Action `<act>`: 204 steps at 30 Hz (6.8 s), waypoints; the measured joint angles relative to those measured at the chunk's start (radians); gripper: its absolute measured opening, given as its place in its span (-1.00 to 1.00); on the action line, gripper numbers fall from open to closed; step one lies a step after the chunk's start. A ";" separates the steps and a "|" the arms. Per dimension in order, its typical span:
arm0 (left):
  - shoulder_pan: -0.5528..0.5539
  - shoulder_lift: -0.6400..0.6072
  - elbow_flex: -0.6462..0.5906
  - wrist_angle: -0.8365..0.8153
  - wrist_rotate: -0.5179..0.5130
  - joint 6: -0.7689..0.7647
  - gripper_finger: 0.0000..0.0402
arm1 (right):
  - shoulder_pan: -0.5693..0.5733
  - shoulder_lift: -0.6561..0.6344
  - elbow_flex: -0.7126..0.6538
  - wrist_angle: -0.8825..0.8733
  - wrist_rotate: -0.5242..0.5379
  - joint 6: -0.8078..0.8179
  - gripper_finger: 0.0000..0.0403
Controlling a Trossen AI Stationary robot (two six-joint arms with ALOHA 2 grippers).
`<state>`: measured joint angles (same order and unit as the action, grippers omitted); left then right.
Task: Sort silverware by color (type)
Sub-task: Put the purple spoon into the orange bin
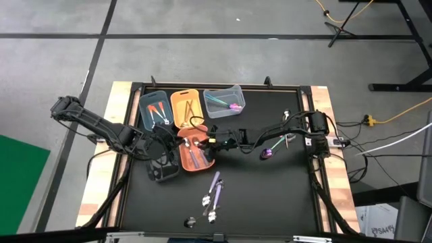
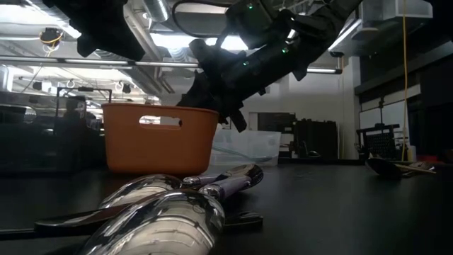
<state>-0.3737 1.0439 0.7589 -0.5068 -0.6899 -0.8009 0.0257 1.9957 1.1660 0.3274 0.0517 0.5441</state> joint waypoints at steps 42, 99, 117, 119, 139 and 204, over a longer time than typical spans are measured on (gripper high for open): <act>0.085 0.443 0.472 0.326 0.436 0.112 -0.72 | 0.000 -0.658 -0.065 -0.902 0.351 -0.428 -0.45; -0.050 0.909 0.533 0.119 0.593 -0.741 -0.42 | 0.000 -0.668 -0.069 -0.743 0.198 -0.397 -0.45; -0.043 0.951 0.533 0.086 0.577 -0.734 -0.53 | 0.000 -0.668 -0.068 -0.744 0.195 -0.397 -0.45; -0.043 0.950 0.532 0.087 0.575 -0.734 -0.53 | 0.000 -0.668 -0.068 -0.743 0.195 -0.397 -0.45; -0.043 0.949 0.533 0.101 0.547 -0.734 -0.53 | 0.000 -0.668 -0.068 -0.744 0.198 -0.397 -0.45; -0.011 1.006 0.565 -0.017 0.706 -0.714 -0.80 | 0.000 -0.668 -0.068 -0.745 0.197 -0.397 -0.45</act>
<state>-0.3843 2.0503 1.3240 -0.5241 0.0161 -1.5150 0.0257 1.3281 1.0985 -0.4180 0.2489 0.1474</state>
